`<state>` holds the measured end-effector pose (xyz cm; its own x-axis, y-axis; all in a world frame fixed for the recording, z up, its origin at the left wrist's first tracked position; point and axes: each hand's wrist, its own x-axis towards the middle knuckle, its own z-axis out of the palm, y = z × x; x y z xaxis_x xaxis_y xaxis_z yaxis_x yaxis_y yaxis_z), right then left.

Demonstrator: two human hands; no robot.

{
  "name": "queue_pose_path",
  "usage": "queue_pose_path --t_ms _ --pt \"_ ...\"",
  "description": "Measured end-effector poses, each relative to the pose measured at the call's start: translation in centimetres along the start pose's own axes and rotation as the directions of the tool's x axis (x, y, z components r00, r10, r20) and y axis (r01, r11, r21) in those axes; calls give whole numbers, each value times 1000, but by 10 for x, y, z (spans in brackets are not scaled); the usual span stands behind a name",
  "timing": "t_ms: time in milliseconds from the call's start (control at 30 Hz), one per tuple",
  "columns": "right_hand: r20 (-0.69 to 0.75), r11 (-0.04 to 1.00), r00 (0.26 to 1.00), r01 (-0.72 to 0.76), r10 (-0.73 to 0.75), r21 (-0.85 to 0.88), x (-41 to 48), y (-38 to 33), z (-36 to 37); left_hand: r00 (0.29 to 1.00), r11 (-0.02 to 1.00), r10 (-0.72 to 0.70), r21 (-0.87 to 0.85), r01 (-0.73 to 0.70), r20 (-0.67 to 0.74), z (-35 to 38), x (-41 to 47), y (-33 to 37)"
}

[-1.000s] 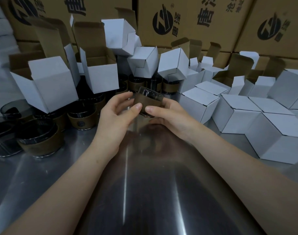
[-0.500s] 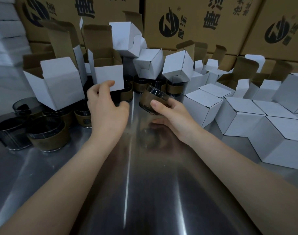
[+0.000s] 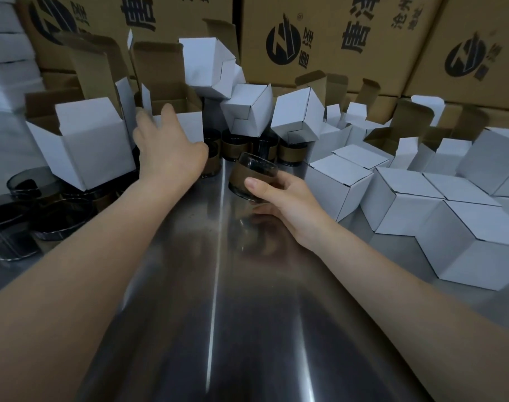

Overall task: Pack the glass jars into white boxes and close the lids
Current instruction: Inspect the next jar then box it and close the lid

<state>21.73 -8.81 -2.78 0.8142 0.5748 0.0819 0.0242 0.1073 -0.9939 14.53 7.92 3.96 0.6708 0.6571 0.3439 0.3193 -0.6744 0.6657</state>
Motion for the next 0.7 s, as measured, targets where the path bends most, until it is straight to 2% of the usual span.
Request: queue_pose_path --t_ms 100,267,500,600,700 --pt "-10 1000 1000 -1 1 -24 0 0 1 999 996 -39 -81 39 11 1 10 -4" --pt "-36 1000 999 13 -12 26 -2 -2 1 997 987 21 -157 -31 -71 0 5 -9" --pt "-184 969 969 194 -165 152 -8 -17 4 955 974 183 -90 -209 -235 2 -38 -7" --pt "-221 941 952 258 -210 218 -13 -29 9 944 967 223 -67 -246 -245 10 -60 -6" --pt "-260 929 930 313 -258 197 -17 -34 12 942 963 251 -41 -266 -222 18 -74 -8"
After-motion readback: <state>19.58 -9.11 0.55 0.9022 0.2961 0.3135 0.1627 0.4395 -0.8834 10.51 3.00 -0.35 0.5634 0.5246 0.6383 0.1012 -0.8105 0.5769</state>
